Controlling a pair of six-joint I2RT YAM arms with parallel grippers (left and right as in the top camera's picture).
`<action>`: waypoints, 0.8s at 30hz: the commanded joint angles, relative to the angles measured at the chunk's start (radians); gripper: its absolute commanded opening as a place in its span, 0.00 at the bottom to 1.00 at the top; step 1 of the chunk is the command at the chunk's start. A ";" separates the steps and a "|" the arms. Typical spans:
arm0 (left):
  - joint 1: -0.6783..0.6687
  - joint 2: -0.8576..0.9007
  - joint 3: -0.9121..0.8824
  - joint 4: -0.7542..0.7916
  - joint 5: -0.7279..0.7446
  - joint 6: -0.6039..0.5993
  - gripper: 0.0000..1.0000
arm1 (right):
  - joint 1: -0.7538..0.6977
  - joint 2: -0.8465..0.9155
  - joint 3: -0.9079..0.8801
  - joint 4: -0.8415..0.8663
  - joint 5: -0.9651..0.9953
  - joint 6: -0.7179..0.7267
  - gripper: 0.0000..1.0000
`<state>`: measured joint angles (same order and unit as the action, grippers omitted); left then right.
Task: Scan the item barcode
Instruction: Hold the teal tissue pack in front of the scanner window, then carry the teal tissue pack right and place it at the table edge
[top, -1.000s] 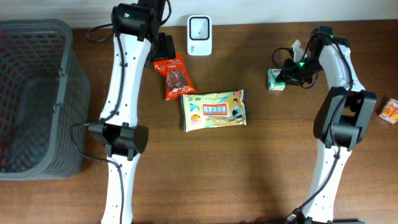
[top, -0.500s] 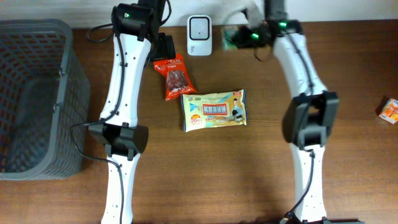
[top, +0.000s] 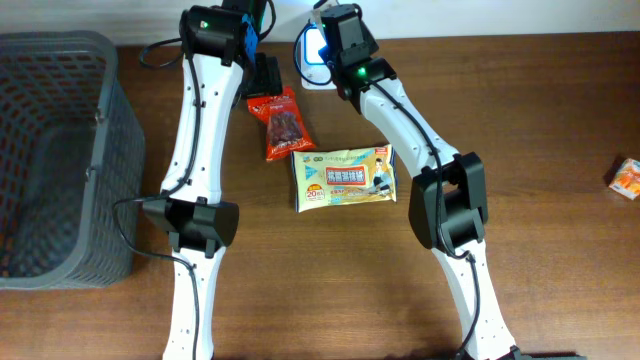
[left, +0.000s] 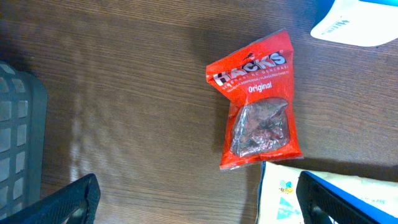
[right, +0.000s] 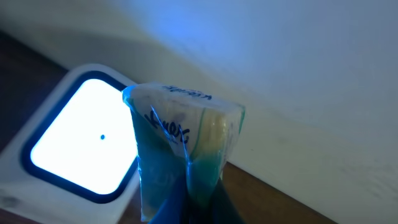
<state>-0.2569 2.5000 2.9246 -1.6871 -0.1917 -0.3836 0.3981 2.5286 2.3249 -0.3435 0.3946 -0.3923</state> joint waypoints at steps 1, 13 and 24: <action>-0.005 -0.015 0.006 -0.001 -0.007 -0.005 0.99 | -0.008 -0.011 -0.002 -0.031 0.060 0.180 0.04; -0.005 -0.015 0.006 -0.001 -0.008 -0.005 0.99 | -0.583 -0.166 -0.003 -0.605 -0.040 0.671 0.04; -0.005 -0.015 0.006 -0.001 -0.007 -0.005 0.99 | -1.121 -0.158 -0.292 -0.600 -0.414 0.671 0.04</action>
<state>-0.2569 2.5000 2.9246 -1.6867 -0.1917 -0.3836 -0.6876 2.3901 2.1090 -0.9741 0.0605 0.2668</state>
